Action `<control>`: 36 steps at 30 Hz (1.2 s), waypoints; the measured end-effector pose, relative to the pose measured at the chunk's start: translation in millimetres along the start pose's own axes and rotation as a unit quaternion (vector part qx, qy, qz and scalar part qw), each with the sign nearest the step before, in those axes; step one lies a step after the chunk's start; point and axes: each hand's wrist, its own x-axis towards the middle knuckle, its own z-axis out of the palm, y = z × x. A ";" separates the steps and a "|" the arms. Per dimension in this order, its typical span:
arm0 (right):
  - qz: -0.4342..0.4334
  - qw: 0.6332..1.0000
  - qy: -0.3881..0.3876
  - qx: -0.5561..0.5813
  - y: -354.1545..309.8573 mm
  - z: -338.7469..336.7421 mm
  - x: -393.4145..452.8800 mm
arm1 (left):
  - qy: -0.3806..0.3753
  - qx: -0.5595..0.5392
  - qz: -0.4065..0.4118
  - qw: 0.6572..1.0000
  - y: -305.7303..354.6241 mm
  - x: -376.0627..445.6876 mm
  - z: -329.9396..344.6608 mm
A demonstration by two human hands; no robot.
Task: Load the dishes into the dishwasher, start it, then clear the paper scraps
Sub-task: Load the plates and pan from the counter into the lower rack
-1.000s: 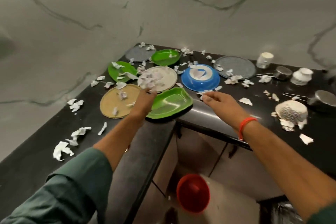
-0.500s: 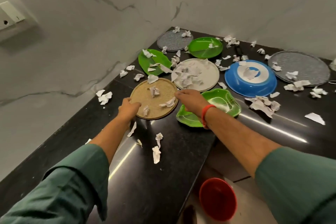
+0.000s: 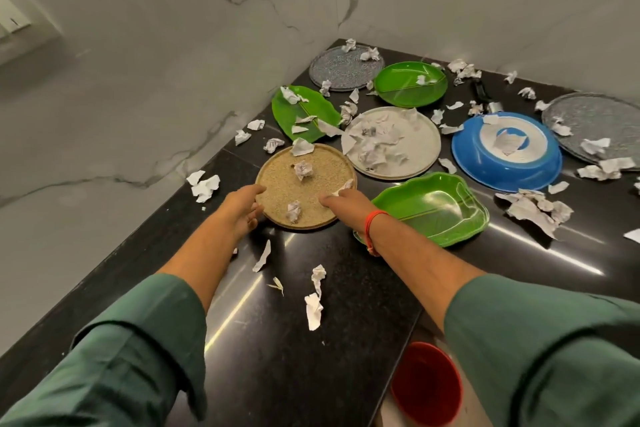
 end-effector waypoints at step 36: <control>-0.023 0.778 0.446 0.442 234.8 -266.8 -320.1 | -0.426 0.199 0.300 0.830 -49.6 -305.4 318.6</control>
